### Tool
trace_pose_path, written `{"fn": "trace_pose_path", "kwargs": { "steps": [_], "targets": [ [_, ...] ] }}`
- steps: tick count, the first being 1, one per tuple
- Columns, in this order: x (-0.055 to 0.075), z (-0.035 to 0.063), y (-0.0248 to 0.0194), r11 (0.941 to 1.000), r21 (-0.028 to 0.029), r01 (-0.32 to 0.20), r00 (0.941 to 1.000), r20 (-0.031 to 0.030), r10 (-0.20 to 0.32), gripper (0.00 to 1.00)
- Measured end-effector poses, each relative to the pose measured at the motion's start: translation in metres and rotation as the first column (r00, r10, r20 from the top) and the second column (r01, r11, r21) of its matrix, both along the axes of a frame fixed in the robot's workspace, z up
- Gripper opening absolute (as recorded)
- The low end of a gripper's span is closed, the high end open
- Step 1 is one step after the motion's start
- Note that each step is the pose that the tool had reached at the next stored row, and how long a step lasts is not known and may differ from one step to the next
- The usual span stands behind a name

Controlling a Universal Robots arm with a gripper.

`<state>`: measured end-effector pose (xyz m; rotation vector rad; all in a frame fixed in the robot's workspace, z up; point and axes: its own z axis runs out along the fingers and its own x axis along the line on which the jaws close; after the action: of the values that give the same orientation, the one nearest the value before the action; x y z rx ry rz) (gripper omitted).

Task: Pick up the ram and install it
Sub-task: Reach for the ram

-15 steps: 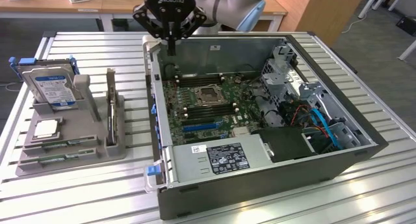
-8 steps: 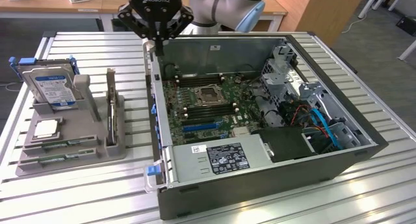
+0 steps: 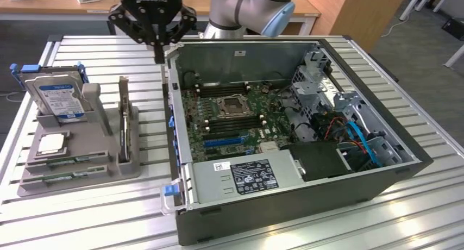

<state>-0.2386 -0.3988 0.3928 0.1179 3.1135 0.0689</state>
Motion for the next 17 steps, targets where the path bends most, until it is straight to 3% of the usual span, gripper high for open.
{"fn": "trace_pose_path", "kwargs": {
  "steps": [17],
  "targets": [
    [-0.071, -0.0020, 0.0000, 1.0000, 0.0000, 0.000, 1.0000, 0.0000, 0.000, 0.11]
  ]
}}
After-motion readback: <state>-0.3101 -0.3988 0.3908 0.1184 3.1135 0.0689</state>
